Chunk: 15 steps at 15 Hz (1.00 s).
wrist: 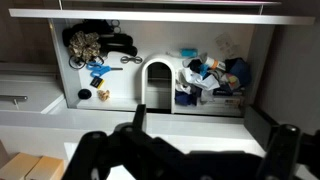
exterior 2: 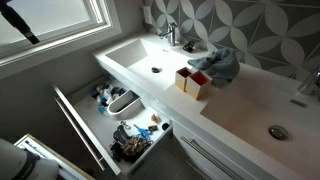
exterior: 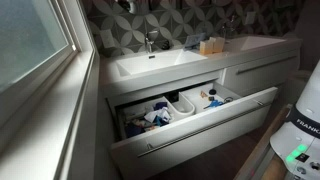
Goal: Move the faucet handle to the left, lift it up and the press it down
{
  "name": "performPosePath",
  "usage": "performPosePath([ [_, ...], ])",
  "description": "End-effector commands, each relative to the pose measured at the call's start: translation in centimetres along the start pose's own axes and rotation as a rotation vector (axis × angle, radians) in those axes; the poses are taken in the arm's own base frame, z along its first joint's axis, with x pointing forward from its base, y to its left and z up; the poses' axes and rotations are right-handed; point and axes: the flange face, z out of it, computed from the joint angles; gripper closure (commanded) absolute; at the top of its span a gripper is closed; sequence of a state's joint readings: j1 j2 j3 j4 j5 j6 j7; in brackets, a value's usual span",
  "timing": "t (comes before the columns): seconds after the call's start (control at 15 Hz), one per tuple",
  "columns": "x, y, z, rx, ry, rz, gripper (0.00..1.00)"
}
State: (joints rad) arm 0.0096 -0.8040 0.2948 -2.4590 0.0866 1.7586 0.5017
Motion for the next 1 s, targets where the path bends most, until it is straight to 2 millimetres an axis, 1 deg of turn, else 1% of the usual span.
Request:
performPosePath([
  [0.0, 0.02, 0.00, -0.07, -0.001, -0.001, 0.000, 0.00],
  [0.87, 0.02, 0.00, -0.07, -0.001, -0.001, 0.000, 0.00],
  [0.93, 0.99, 0.19, -0.74, -0.009, 0.019, 0.002, 0.00],
])
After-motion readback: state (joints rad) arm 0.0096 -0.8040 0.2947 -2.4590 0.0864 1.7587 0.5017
